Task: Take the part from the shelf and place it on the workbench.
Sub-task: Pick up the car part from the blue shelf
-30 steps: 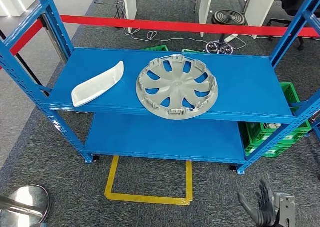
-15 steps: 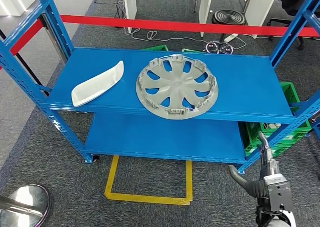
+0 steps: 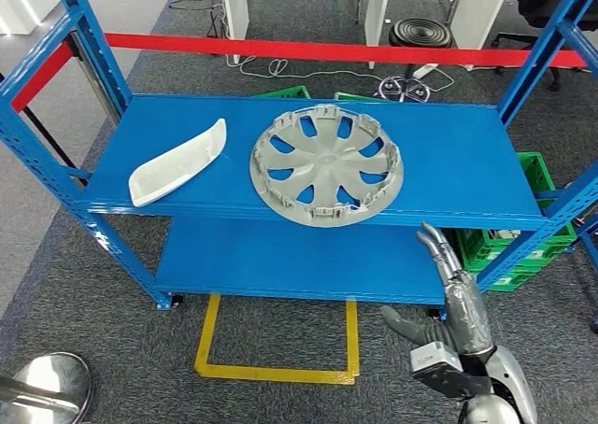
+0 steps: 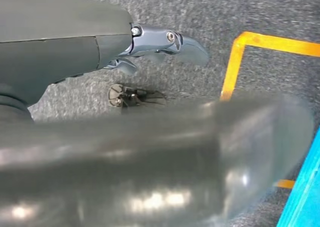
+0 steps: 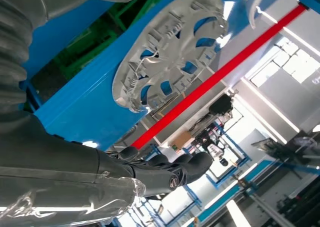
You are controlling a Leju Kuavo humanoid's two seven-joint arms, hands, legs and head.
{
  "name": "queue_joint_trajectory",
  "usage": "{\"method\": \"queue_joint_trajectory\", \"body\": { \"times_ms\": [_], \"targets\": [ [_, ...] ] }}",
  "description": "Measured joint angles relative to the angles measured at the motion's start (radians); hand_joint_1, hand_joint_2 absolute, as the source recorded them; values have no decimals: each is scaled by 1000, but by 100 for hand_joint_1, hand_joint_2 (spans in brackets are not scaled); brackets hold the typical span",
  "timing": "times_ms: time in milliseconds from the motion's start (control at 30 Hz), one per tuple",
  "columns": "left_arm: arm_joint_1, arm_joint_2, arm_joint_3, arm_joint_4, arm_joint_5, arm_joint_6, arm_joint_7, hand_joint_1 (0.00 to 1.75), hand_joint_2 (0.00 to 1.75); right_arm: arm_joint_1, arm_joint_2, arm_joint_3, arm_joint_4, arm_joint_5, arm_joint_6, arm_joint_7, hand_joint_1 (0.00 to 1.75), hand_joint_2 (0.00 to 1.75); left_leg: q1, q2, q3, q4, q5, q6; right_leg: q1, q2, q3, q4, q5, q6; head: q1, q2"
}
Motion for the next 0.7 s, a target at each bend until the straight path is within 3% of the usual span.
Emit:
{"method": "queue_joint_trajectory", "body": {
  "times_ms": [67, 167, 233, 300, 367, 433, 500, 533, 567, 600, 667, 700],
  "targets": [
    [-5, 0, 11, 2, -15, -11, -6, 0, 175, -4, -10, 21, 2, 27, -8, 5, 0, 175, 0, 2, 5, 1, -5, -3, 0, -1, -28, 34, 7, 2, 0, 0],
    [-7, -1, 14, 2, -19, -14, -8, 0, 175, -6, -12, 27, 2, 34, -10, 7, 0, 175, 0, 3, 7, 1, -6, -5, -1, -1, -28, 29, 15, 2, 0, 0],
    [-13, -1, 24, 6, -33, -24, -14, 0, 175, -14, -21, 46, 4, 56, -16, 12, 0, 175, 4, 3, 17, 3, -13, -12, -3, -4, 0, -43, 69, 5, 0, 0],
    [-34, -2, 66, 18, -90, -61, -41, 0, 175, -37, -43, 114, 9, 132, -35, 35, 0, 175, 6, 3, 29, 18, -37, -36, -4, -1, 54, -161, 130, -11, -2, 0],
    [-58, -2, 112, 31, -153, -102, -72, 0, 175, -52, -60, 182, 10, 209, -50, 66, 0, 175, 7, 7, 29, 42, -62, -58, -3, 3, 85, -211, 137, -39, -6, 0],
    [-74, -2, 137, 40, -191, -127, -91, 0, 175, -53, -65, 214, 6, 248, -55, 89, 0, 175, 8, 12, -15, 122, -95, -64, -3, 3, 94, -214, 130, -53, -11, 0],
    [-88, -3, 161, 49, -230, -149, -110, 0, 175, -55, -71, 240, 4, 282, -58, 112, 0, 175, 7, 14, -107, 263, -135, -64, -1, 3, 103, -216, 120, -60, -14, 0],
    [-93, -4, 173, 55, -251, -160, -119, 0, 175, -55, -74, 252, 4, 297, -58, 123, 0, 175, 6, 14, -149, 316, -139, -63, 0, 3, 110, -216, 113, -61, -14, 0],
    [-97, -4, 186, 60, -272, -170, -129, 0, 175, -55, -78, 264, 4, 313, -59, 133, 0, 175, 5, 14, -177, 338, -123, -60, 0, 5, 119, -216, 105, -61, -14, 0],
    [-102, -4, 198, 66, -293, -180, -139, 0, 175, -55, -82, 276, 4, 329, -59, 143, 0, 175, 4, 14, -186, 322, -87, -56, 0, 7, 131, -217, 95, -59, -14, 0],
    [-111, -5, 219, 75, -329, -198, -155, 0, 175, -58, -88, 296, 4, 355, -58, 159, 0, 175, 3, 14, -160, 211, 15, -47, -1, 10, 157, -219, 74, -53, -14, 0],
    [-115, -5, 229, 79, -343, -204, -161, 0, 175, -61, -91, 304, 4, 365, -59, 165, 0, 175, 1, 14, -137, 153, 42, -44, 1, 12, 167, -220, 62, -49, -15, 0]
  ]
}}
